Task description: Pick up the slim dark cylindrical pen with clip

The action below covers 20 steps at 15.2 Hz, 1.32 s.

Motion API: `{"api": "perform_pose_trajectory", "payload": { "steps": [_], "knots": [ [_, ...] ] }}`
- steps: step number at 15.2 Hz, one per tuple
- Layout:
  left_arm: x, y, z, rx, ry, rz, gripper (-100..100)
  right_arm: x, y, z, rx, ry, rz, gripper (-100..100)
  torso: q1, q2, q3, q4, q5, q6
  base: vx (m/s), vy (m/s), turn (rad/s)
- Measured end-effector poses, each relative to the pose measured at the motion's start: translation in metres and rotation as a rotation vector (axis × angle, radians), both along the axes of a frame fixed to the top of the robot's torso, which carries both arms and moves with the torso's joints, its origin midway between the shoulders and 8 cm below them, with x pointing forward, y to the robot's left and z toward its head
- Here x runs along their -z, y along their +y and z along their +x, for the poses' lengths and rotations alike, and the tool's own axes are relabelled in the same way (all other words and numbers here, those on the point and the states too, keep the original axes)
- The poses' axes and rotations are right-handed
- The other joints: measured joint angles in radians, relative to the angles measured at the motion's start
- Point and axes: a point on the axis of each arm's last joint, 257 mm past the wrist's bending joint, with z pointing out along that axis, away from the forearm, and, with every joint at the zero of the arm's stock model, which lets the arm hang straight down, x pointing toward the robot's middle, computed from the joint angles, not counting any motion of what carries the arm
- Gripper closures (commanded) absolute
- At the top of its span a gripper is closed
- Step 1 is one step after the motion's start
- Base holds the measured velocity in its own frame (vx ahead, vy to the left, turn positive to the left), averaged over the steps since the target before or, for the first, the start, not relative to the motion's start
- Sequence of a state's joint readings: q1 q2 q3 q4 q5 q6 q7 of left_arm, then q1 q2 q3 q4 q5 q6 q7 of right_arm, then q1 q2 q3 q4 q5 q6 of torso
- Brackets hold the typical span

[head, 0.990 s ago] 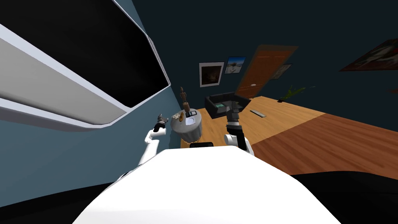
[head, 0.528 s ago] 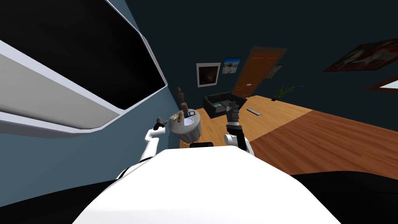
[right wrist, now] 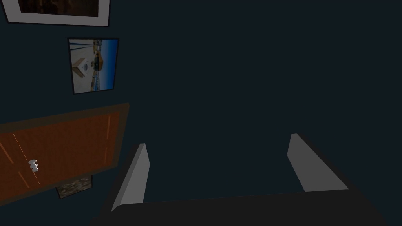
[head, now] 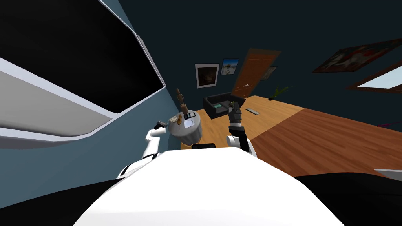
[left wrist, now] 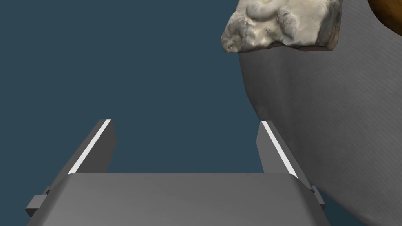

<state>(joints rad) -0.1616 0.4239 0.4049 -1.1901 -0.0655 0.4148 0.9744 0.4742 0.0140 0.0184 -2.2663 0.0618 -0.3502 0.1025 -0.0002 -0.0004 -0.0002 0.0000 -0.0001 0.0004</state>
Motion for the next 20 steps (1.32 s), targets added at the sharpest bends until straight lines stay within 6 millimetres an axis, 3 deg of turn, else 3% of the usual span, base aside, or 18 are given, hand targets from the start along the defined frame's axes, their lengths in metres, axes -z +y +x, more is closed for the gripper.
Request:
{"api": "perform_pose_trajectory", "payload": {
  "steps": [9, 20],
  "knots": [
    [0.054, 0.027, -0.032, -0.208, 0.103, -0.216, -100, 0.000, 0.000, 0.000, 0.000, 0.000, 0.000, 0, 0.000, 0.000, 0.000, 0.000, 0.000, 0.000, 0.003, -0.008, -0.094],
    [0.104, 0.022, -0.070, -0.433, 0.209, -0.450, -100, 0.000, 0.000, 0.000, 0.000, 0.000, 0.000, 0, 0.000, 0.000, 0.000, 0.000, 0.000, 0.000, 0.004, -0.007, -0.088]
  ]
}}
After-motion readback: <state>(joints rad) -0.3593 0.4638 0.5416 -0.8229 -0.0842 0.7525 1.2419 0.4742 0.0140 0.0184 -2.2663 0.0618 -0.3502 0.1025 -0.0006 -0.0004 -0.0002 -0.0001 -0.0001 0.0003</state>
